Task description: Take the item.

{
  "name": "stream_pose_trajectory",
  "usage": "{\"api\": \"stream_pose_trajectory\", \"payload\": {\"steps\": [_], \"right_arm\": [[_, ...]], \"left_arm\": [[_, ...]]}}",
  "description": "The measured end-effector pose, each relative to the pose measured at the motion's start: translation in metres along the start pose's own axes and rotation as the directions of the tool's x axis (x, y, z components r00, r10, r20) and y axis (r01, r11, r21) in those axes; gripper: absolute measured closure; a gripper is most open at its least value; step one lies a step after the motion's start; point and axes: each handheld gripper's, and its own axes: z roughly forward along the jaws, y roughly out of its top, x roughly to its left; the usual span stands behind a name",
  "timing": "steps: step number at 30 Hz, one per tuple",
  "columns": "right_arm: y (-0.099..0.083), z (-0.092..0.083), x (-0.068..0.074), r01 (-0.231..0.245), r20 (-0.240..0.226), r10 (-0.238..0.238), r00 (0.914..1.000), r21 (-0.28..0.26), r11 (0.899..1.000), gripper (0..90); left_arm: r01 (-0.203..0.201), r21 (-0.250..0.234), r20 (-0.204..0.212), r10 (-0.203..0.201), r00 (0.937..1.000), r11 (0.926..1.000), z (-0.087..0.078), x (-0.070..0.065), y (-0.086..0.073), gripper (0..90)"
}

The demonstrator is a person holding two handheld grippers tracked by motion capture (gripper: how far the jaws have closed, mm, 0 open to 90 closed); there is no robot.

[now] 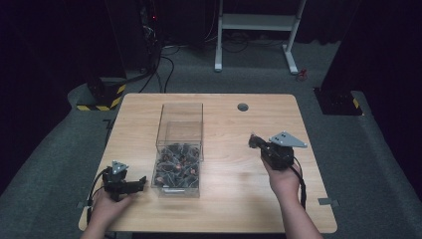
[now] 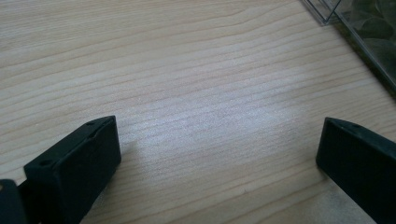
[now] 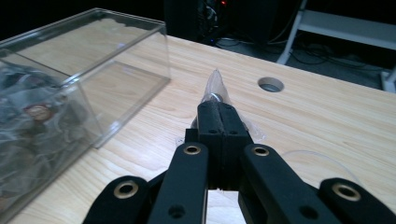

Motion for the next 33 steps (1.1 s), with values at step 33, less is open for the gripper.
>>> {"api": "stream_pose_trajectory", "payload": {"steps": [33], "right_arm": [[-0.009, -0.007, -0.051, -0.066, 0.128, 0.063, 0.9897, 0.024, 0.998, 90.0]], "left_arm": [[0.000, 0.000, 0.000, 0.000, 1.0000, 1.0000, 0.000, 0.000, 0.000, 0.1]]}}
